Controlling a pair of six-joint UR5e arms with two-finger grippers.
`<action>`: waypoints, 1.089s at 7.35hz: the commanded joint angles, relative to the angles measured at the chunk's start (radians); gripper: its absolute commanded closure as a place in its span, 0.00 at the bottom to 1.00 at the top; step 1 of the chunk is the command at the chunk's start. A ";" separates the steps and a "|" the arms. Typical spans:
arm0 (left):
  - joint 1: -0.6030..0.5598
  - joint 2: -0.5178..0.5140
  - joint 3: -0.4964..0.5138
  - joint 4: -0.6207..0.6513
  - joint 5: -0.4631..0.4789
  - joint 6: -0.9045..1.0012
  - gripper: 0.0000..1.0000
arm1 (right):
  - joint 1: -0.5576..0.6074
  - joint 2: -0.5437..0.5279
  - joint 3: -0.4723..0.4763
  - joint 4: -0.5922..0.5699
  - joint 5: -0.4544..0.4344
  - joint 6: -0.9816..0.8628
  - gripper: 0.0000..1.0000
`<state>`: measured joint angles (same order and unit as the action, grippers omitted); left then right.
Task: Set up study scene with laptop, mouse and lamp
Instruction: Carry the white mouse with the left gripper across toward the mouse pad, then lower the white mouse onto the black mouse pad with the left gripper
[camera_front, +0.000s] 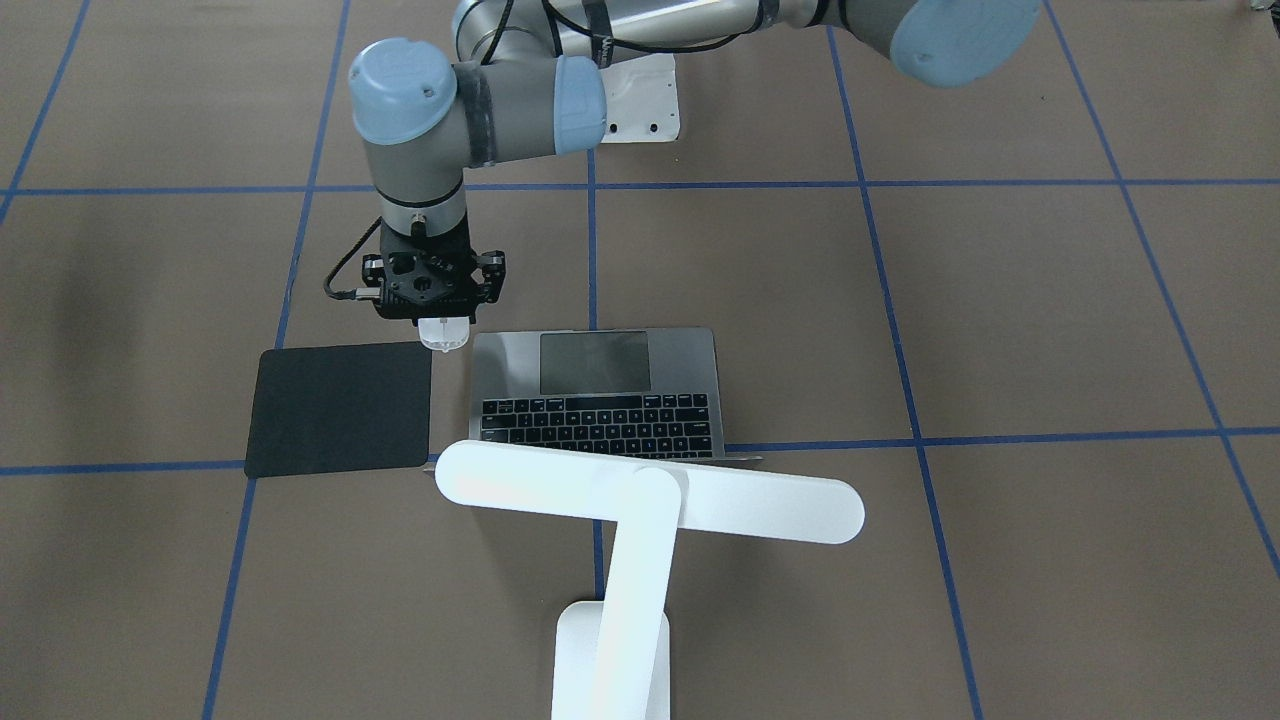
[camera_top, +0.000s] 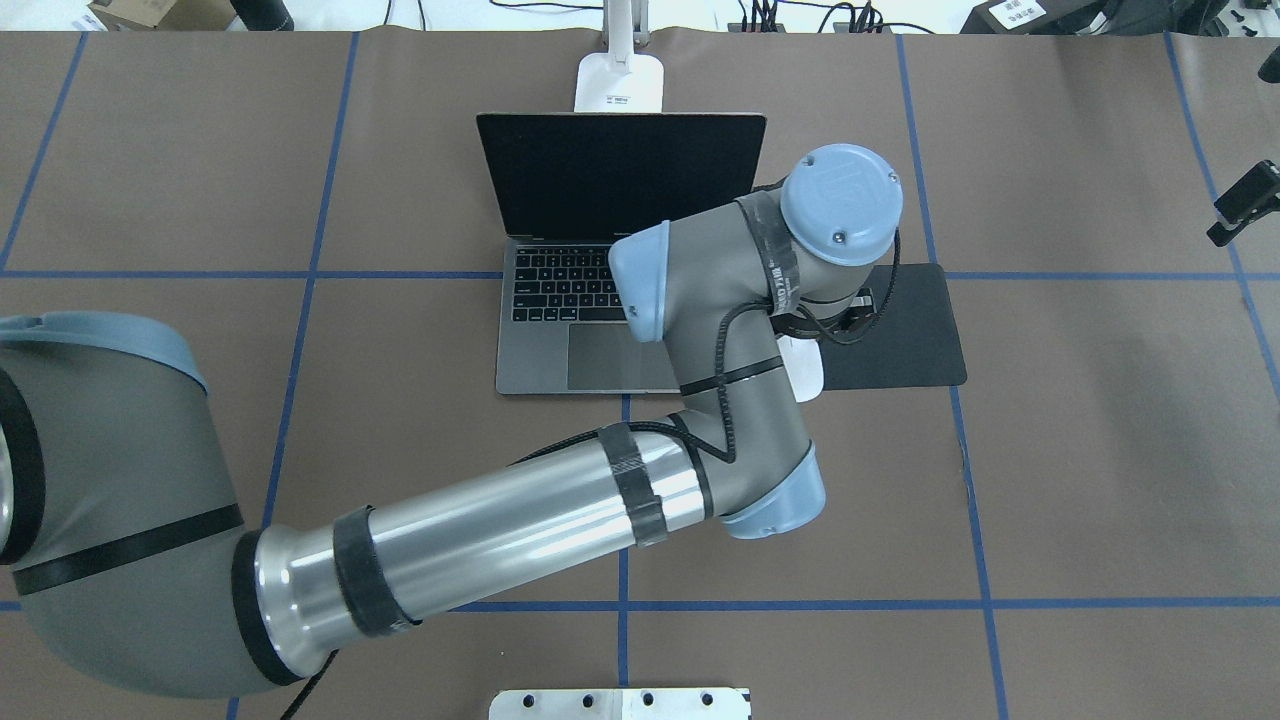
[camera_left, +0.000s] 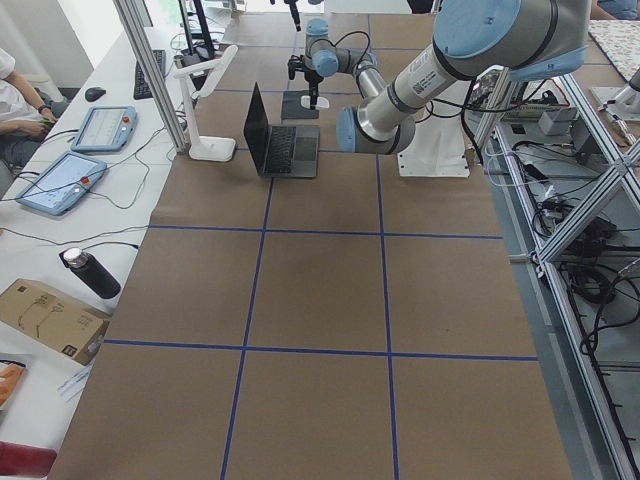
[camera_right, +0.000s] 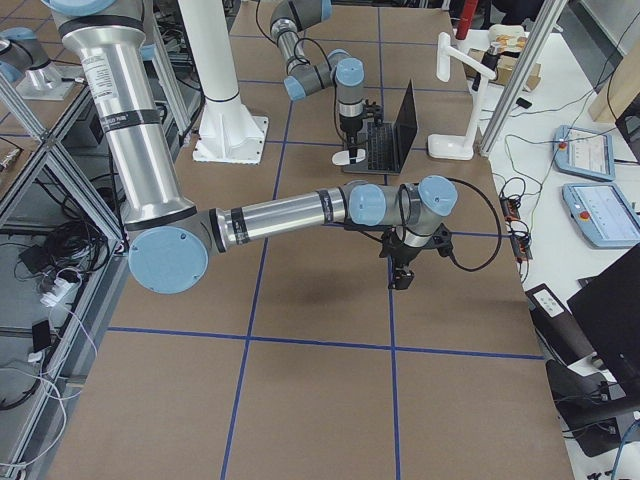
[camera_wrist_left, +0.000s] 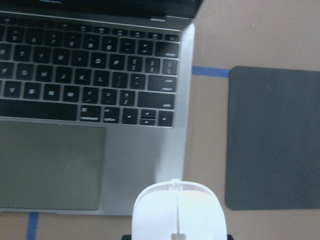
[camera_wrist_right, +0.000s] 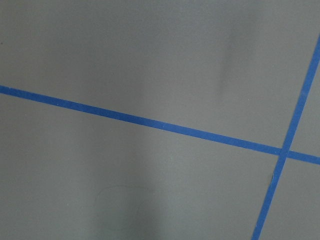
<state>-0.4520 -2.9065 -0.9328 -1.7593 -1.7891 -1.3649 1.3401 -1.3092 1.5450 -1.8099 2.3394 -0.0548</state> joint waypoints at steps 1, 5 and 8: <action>0.007 -0.127 0.243 -0.148 0.049 -0.005 0.43 | -0.001 0.005 -0.006 0.000 0.000 0.006 0.02; 0.018 -0.224 0.443 -0.235 0.097 0.003 0.43 | -0.001 0.004 -0.006 0.000 0.005 0.007 0.02; 0.030 -0.232 0.525 -0.355 0.170 0.003 0.43 | -0.001 0.004 -0.008 0.000 0.005 0.007 0.02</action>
<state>-0.4293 -3.1376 -0.4459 -2.0535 -1.6549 -1.3617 1.3392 -1.3054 1.5381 -1.8101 2.3439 -0.0476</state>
